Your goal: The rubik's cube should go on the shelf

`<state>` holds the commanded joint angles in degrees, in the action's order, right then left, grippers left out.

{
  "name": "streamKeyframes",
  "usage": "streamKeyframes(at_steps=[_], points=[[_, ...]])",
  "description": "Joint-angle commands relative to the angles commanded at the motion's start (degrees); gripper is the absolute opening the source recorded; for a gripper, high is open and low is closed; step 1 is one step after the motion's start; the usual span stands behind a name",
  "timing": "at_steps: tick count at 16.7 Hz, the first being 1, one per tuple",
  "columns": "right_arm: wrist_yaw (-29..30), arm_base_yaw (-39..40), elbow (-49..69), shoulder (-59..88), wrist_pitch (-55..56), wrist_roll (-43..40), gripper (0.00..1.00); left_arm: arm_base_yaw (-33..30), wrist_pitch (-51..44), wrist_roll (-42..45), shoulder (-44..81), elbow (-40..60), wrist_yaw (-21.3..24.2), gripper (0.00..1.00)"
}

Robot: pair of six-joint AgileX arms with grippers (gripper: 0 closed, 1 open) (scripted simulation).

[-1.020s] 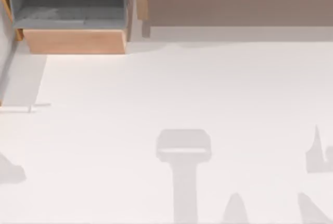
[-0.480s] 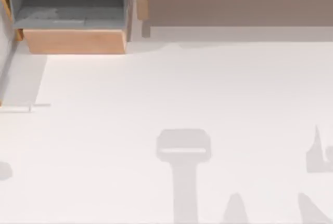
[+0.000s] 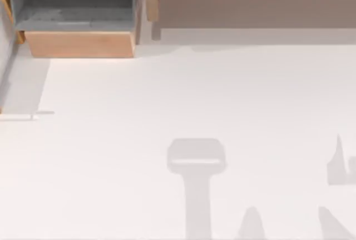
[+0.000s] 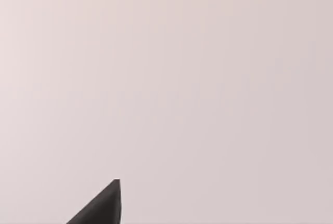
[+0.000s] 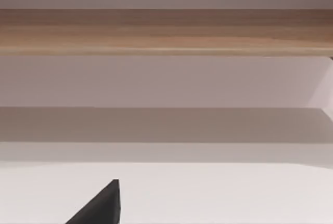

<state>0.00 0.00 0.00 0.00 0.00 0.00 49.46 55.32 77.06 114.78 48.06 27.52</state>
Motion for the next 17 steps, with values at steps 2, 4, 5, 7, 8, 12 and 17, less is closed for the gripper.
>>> streamKeyframes(at_steps=[2,4,5,7,8,12,17], points=[[0.00,0.00,0.00,0.00,0.00,0.00,1.00,-0.09,-10.12,-5.20,-0.37,8.21,-4.00,1.00],[0.00,0.00,0.00,0.00,0.00,0.00,1.00,-1.19,-21.30,-11.14,-0.57,17.14,-7.85,1.00],[0.00,0.00,0.00,0.00,0.00,0.00,1.00,-2.03,-27.15,-14.32,-0.56,21.70,-9.70,1.00],[0.00,0.00,0.00,0.00,0.00,0.00,1.00,-4.41,-39.41,-21.12,-0.10,30.82,-13.13,1.00],[0.00,0.00,0.00,0.00,0.00,0.00,1.00,-5.88,-45.72,-24.72,0.37,35.29,-14.70,1.00],[0.00,0.00,0.00,0.00,0.00,0.00,1.00,-12.92,-71.06,-39.94,3.93,52.16,-19.97,1.00],[0.00,0.00,0.00,0.00,0.00,0.00,1.00,-22.17,-99.90,-58.57,11.47,69.47,-24.40,1.00]])
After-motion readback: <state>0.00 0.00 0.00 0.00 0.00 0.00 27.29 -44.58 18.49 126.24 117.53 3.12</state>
